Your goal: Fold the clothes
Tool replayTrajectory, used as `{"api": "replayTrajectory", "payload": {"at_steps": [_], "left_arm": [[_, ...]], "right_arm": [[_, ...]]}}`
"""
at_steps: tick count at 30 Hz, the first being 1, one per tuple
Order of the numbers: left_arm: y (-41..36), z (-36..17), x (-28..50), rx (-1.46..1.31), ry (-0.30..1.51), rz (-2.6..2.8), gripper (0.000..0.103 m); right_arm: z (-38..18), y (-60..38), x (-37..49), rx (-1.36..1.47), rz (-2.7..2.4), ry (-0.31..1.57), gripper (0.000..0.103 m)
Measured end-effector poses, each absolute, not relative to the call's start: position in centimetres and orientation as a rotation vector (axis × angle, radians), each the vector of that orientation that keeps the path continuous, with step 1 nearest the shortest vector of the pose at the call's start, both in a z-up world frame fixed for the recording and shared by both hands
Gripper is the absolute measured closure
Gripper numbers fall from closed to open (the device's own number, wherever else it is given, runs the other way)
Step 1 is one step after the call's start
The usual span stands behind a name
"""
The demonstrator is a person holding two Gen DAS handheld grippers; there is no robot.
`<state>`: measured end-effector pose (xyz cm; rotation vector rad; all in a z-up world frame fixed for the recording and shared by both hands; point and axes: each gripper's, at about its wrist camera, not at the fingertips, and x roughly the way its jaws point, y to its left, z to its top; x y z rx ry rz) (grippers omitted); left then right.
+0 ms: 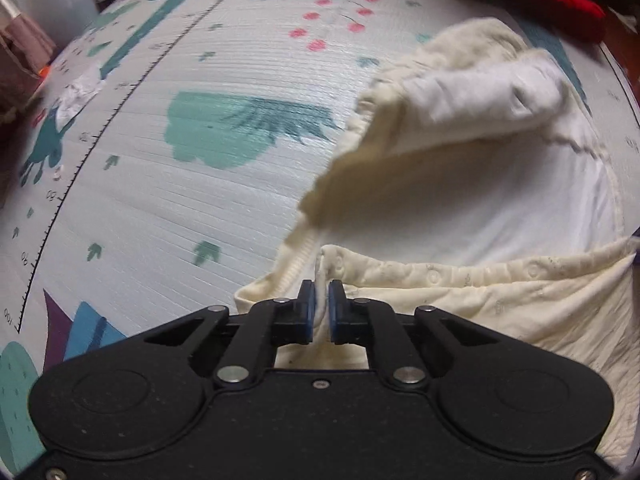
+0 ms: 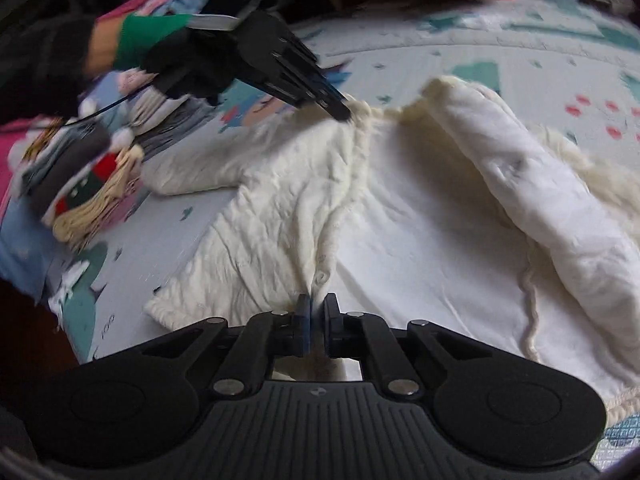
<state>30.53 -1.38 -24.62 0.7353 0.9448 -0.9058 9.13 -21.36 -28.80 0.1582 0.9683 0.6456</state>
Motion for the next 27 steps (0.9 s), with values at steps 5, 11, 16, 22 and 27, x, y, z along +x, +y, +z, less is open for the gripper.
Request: {"api": "replayTrajectory", "payload": {"at_steps": [5,11,16,22,27], "left_arm": [[-2.6,-26.4,29.9,0.778,0.936,-0.882,0.098],[-2.7,-27.2,29.4,0.760,0.912,-0.834,0.095],[-1.4,-25.7,29.5,0.717,0.851,-0.805,0.080],[4.3,-22.5,30.1,0.607,0.882,-0.788,0.079],[4.7,-24.9,28.7,0.545,0.971,-0.840,0.079]], "right_arm": [[-31.4,-22.0,10.1,0.194,0.604,1.049,0.095],[-31.8,-21.7,9.7,0.172,0.617,1.078,0.095],[-31.3,-21.4,9.4,0.121,0.576,1.062,0.086],[-28.2,-20.4,7.0,-0.089,0.558,0.865,0.080],[-28.5,-17.6,6.3,-0.209,0.702,0.814,0.081]]}}
